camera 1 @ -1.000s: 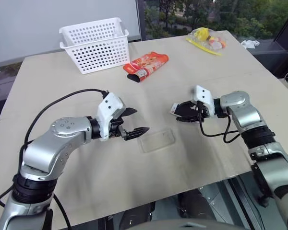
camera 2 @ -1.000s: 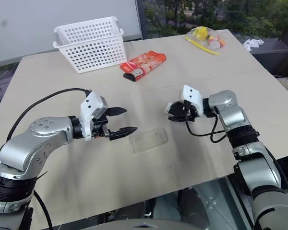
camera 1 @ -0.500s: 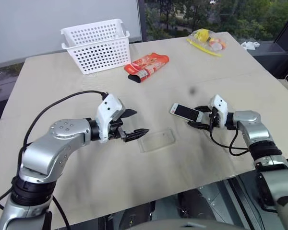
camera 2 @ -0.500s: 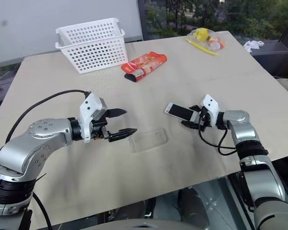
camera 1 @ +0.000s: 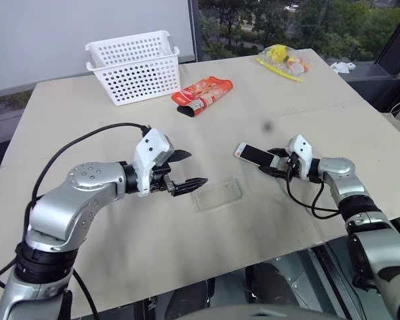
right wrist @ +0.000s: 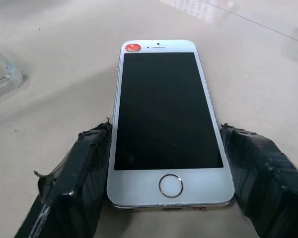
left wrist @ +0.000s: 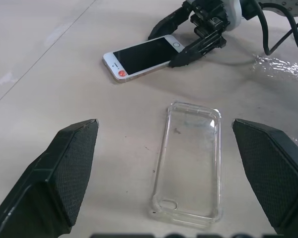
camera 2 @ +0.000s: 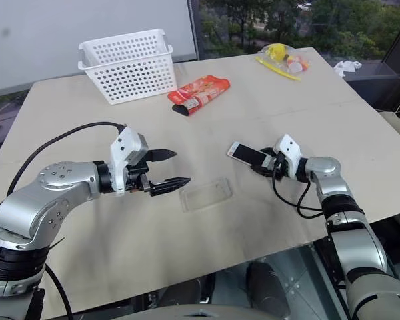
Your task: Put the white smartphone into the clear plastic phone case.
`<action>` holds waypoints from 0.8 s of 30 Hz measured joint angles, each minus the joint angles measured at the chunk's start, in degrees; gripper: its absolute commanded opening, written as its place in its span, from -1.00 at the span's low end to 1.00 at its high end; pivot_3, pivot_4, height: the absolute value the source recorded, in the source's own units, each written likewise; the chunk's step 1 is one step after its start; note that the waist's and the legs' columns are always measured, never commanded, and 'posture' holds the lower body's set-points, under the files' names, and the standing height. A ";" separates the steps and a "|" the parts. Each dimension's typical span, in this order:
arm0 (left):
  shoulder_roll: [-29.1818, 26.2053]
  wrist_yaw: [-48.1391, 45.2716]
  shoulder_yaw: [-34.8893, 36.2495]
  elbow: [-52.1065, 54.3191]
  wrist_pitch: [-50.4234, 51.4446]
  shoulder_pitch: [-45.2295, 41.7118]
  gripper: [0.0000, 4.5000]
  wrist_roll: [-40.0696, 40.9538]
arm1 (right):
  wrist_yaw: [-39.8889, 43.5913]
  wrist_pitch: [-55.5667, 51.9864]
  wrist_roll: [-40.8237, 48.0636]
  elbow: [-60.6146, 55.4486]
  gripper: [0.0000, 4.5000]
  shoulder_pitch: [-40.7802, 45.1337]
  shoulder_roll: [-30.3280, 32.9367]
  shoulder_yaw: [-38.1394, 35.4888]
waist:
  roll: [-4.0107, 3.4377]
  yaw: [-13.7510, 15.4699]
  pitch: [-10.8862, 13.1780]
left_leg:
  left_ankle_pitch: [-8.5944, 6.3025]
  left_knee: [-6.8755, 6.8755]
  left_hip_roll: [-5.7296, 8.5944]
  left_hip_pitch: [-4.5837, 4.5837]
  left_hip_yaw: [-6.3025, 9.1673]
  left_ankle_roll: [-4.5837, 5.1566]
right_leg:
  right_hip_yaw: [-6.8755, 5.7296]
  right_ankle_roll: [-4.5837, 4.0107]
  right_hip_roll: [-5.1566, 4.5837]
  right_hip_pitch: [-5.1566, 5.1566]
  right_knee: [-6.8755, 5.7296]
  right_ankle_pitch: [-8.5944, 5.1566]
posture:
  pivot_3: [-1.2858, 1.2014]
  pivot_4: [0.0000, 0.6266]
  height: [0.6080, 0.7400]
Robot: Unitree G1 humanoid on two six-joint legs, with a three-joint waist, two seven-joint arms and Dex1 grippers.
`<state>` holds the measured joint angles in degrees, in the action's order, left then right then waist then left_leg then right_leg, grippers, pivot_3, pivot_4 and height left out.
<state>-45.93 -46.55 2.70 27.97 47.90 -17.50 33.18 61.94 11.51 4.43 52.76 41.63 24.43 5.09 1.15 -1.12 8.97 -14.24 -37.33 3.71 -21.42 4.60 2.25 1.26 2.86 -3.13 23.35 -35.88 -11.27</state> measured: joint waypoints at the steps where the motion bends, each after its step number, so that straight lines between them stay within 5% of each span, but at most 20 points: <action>1: 0.00 0.02 0.00 0.00 0.00 0.00 1.00 0.00 | 0.36 -0.07 0.01 -0.53 0.33 0.01 0.13 0.02 | 0.00 0.00 0.00 | 0.00 0.00 0.00 0.00 0.00 0.00 | -0.01 0.00 0.00 0.00 0.00 0.00 | 0.03 -0.52 1.00; 16: 0.08 -1.87 -2.66 -2.26 -1.12 -2.94 1.00 -0.64 | 17.59 -15.17 4.47 -35.23 0.33 -2.34 5.08 7.49 | -0.58 0.46 0.48 | 0.15 0.01 -0.03 -1.32 0.07 -0.29 | -0.11 0.18 -0.13 1.32 -0.04 0.12 | 0.03 -0.52 1.00; 21: 0.17 -4.51 -6.02 -4.83 -3.17 -5.66 1.00 -2.32 | 21.97 -14.16 3.17 -36.60 0.33 -0.49 6.82 12.48 | -0.57 0.39 0.49 | 0.15 0.00 0.02 -1.33 0.04 -0.28 | -0.10 0.18 -0.19 1.32 -0.04 0.12 | 0.03 -0.52 1.00; 24: 0.34 -5.60 -7.67 -5.67 -3.49 -6.26 0.69 -2.65 | 22.40 -12.41 2.32 -35.15 0.33 0.59 7.06 13.19 | -0.57 0.38 0.49 | 0.15 0.01 0.02 -1.33 0.05 -0.29 | -0.11 0.18 -0.18 1.33 -0.04 0.12 | 0.03 -0.52 1.00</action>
<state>-45.59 -52.15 -4.97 22.29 44.41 -23.76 30.53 84.33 -0.90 6.75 17.61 42.22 31.48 18.28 0.58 -0.74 9.46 -14.09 -37.32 3.73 -22.75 4.64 1.96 1.15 3.04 -3.32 24.67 -35.92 -11.15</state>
